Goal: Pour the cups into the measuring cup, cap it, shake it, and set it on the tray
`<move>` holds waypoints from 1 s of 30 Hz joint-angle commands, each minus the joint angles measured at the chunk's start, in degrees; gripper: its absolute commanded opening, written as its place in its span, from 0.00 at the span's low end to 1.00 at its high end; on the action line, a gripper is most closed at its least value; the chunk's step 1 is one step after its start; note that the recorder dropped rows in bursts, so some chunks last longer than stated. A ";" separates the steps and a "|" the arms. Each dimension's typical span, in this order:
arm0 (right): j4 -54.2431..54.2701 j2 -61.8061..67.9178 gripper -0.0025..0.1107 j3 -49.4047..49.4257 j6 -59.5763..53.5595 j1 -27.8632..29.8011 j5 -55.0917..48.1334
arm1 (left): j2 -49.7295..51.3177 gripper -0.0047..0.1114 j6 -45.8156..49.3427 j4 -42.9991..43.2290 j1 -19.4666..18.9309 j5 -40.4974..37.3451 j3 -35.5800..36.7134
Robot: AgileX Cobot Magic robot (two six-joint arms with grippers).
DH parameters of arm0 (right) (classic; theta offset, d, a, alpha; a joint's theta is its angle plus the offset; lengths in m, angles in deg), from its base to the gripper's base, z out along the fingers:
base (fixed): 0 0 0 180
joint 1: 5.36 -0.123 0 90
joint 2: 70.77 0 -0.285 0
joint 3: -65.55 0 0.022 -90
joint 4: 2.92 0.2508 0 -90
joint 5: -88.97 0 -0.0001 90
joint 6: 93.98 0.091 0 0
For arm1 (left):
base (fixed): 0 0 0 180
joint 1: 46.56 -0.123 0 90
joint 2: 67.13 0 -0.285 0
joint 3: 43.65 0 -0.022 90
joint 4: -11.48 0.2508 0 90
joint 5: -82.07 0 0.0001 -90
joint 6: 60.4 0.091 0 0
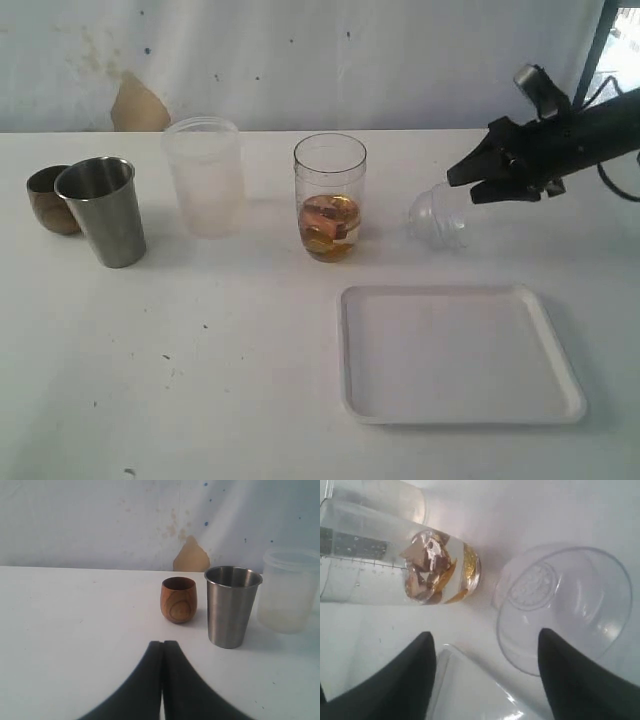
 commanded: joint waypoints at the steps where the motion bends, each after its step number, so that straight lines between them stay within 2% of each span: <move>1: -4.39 -5.64 0.51 -1.69 -5.61 -0.38 -0.40 | -0.19 0.04 -0.08 0.43 -0.23 0.41 0.30; 4: -9.74 -10.16 0.51 -1.97 -11.40 -3.02 0.83 | -0.19 0.04 -0.08 0.43 -0.23 0.41 0.30; 8: -24.82 -14.87 0.52 -1.97 -20.86 -10.75 7.10 | -0.19 0.04 -0.08 0.43 -0.23 0.41 0.30; 12: -45.77 -15.47 0.52 -1.97 -18.17 -19.71 13.84 | -0.19 0.04 -0.08 0.43 -0.23 0.41 0.30; 17: -58.95 -13.43 0.56 -1.97 -16.33 -26.97 16.60 | -0.19 0.04 -0.08 0.43 -0.23 0.41 0.30; 21: -64.07 -11.18 0.58 -1.97 -16.33 -28.99 17.88 | -0.19 0.04 -0.08 0.43 -0.23 0.41 0.30; 30: -70.75 -4.36 0.58 -1.97 -16.47 -28.99 21.42 | -0.19 0.04 -0.08 0.43 -0.23 0.41 0.30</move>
